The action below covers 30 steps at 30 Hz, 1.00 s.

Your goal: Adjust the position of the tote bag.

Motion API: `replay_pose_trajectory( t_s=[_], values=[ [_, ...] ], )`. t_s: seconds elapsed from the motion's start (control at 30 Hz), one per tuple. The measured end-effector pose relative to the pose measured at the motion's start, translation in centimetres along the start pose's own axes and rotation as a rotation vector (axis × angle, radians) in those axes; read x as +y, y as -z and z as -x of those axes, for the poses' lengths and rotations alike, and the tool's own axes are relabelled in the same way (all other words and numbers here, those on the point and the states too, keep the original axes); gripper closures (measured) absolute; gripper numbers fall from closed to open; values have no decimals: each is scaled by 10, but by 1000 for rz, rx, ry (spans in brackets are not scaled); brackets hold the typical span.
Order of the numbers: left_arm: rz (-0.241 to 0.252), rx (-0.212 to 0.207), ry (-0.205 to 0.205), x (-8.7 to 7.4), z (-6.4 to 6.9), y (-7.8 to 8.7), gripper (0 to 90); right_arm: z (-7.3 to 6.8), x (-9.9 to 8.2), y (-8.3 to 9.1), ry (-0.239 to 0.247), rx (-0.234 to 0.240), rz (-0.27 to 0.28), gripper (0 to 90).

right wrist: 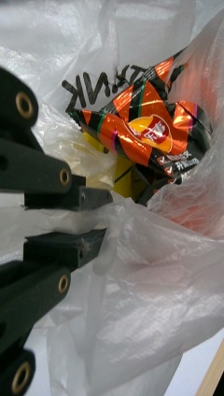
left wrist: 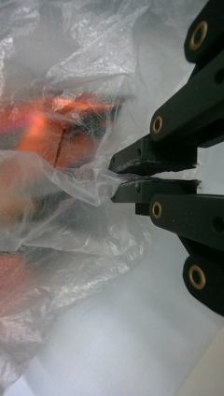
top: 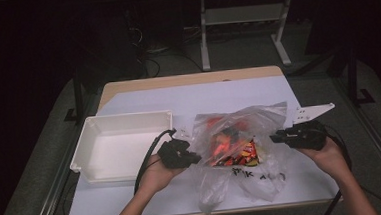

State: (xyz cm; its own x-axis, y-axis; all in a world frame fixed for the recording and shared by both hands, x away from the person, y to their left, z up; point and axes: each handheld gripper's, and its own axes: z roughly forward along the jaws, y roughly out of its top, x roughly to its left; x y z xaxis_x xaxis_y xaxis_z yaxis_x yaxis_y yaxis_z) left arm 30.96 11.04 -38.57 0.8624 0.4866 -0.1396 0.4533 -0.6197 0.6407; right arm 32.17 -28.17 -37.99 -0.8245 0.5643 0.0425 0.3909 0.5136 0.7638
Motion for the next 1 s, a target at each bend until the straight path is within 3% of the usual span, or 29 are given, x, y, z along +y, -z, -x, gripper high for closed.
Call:
replay_pose_trajectory(
  t_s=[0.27,0.47,0.6,1.0],
  values=[
    [32,-13,-13,1,7,13,810,-3,-4,5,-5,35,39,872],
    [59,-29,-34,2,9,28,753,-6,-5,4,4,48,39,882],
    [80,-38,-20,1,11,36,715,-8,-5,3,3,54,39,881],
    [127,-66,-67,13,23,65,651,-12,-1,0,14,68,42,882]
  ],
)
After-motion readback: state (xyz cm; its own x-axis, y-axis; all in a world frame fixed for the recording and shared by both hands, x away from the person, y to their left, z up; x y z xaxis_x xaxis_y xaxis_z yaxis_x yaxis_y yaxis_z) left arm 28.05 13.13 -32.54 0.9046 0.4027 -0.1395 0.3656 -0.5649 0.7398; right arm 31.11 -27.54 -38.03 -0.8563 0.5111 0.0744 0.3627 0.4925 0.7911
